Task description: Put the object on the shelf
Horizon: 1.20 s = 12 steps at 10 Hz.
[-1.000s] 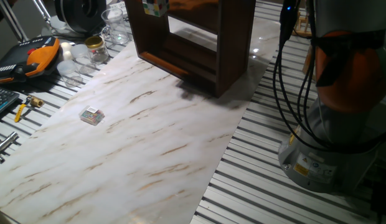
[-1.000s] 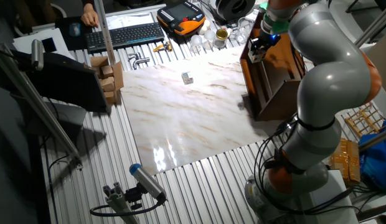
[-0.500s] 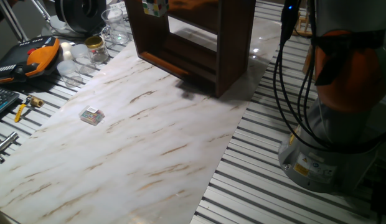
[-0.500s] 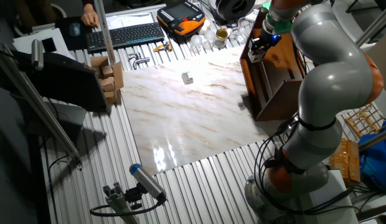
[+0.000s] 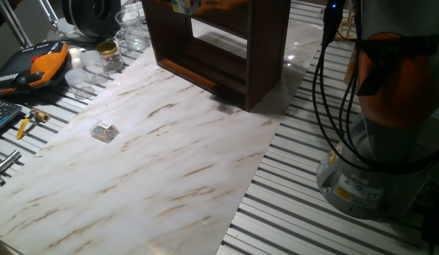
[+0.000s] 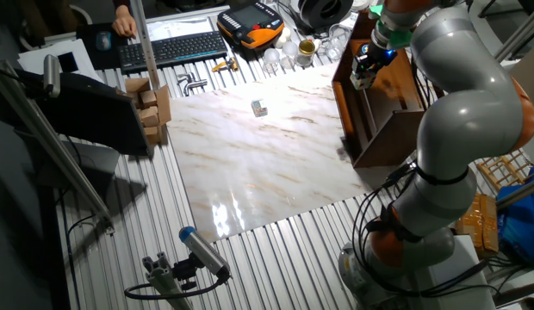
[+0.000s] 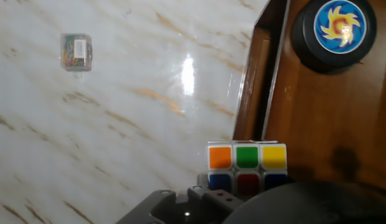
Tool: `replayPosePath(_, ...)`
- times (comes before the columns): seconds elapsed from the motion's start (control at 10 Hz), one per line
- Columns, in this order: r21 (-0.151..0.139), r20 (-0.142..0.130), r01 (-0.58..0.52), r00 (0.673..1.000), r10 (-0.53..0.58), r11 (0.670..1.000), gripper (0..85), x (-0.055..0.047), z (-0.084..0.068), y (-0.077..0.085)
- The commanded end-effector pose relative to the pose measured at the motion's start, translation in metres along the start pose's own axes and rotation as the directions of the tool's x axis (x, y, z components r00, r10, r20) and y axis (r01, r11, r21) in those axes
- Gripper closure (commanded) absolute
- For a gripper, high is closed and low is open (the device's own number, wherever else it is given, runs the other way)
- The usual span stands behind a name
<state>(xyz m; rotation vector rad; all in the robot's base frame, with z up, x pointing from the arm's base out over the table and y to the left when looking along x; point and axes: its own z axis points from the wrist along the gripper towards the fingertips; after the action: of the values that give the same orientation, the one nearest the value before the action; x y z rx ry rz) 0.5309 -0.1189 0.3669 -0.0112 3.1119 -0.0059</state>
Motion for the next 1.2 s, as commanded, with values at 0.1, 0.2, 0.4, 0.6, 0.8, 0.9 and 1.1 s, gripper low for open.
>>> replayPosePath(0.1, 0.001, 0.004, 0.012, 1.000, -0.012, 1.000, 85.0, 0.007, 0.005, -0.011)
replayPosePath(0.2, -0.004, 0.006, 0.018, 1.000, -0.018, 1.000, 85.0, 0.011, 0.008, -0.017)
replayPosePath(0.4, -0.005, 0.015, 0.019, 1.000, -0.019, 1.000, 85.0, 0.021, 0.016, -0.024)
replayPosePath(0.6, -0.002, 0.012, 0.018, 1.000, -0.018, 1.000, 85.0, 0.032, 0.016, -0.031)
replayPosePath(0.8, -0.004, 0.005, 0.012, 1.000, -0.012, 1.000, 85.0, 0.040, 0.015, -0.037)
replayPosePath(0.9, -0.004, 0.001, 0.012, 1.000, -0.012, 1.000, 85.0, 0.044, 0.016, -0.040)
replayPosePath(1.1, -0.011, -0.005, 0.008, 1.000, -0.008, 1.000, 85.0, 0.051, 0.019, -0.045)
